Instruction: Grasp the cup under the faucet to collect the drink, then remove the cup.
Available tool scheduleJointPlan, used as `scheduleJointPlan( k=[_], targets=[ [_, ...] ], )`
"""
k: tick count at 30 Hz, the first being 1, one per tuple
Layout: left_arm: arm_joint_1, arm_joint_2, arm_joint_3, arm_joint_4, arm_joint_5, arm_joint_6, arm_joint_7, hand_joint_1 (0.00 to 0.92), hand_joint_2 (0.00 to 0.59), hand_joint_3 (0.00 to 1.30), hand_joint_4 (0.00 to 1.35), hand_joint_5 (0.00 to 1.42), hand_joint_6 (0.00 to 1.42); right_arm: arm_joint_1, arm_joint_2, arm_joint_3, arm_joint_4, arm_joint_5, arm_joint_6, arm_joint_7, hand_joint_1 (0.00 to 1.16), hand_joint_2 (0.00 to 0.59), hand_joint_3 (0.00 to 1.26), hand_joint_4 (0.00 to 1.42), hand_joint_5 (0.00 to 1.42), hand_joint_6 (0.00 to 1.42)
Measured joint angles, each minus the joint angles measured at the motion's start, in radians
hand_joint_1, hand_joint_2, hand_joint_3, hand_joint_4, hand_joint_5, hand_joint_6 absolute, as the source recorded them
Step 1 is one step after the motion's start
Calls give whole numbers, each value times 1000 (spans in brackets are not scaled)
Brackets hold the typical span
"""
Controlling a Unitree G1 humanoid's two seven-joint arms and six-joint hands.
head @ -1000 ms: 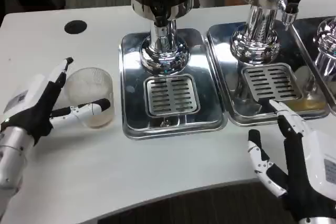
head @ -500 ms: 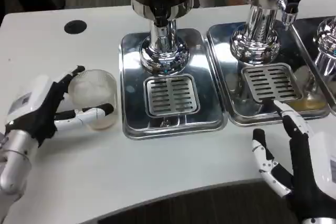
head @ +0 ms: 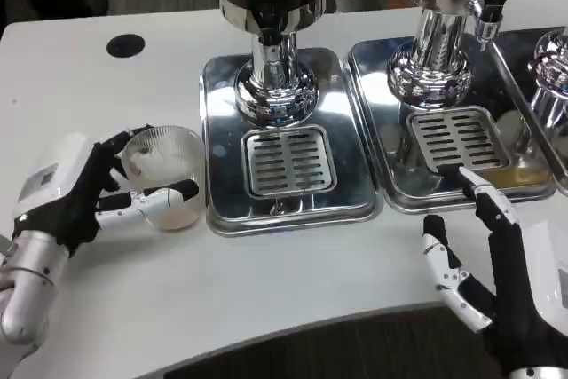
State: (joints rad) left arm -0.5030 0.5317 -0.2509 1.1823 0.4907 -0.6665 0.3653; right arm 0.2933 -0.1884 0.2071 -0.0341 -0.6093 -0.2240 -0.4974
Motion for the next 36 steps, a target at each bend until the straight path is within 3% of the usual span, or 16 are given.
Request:
scheduleJointPlan(
  k=[5, 16, 25, 36],
  targets=[
    [6, 1, 0, 11, 18, -5, 71, 307, 188, 397, 470, 703, 966, -10, -1, -2, 11, 22, -18, 23, 458, 435, 254, 220, 235, 292],
    [20, 1, 8, 17, 24, -34, 148, 291, 200, 403, 487, 752, 1039, -14, -2, -12, 30, 47, -68, 34, 455, 434, 250, 220, 235, 269],
    [20, -1, 21, 20, 23, -50, 167, 297, 207, 420, 503, 769, 1078, -12, 1, -14, 29, 45, -70, 34, 454, 434, 241, 220, 235, 253],
    [-9, -66, 46, 29, 9, -50, 160, 289, 211, 425, 510, 777, 1090, -9, 17, -16, 26, 42, -71, 34, 454, 434, 241, 221, 235, 250]
  ],
)
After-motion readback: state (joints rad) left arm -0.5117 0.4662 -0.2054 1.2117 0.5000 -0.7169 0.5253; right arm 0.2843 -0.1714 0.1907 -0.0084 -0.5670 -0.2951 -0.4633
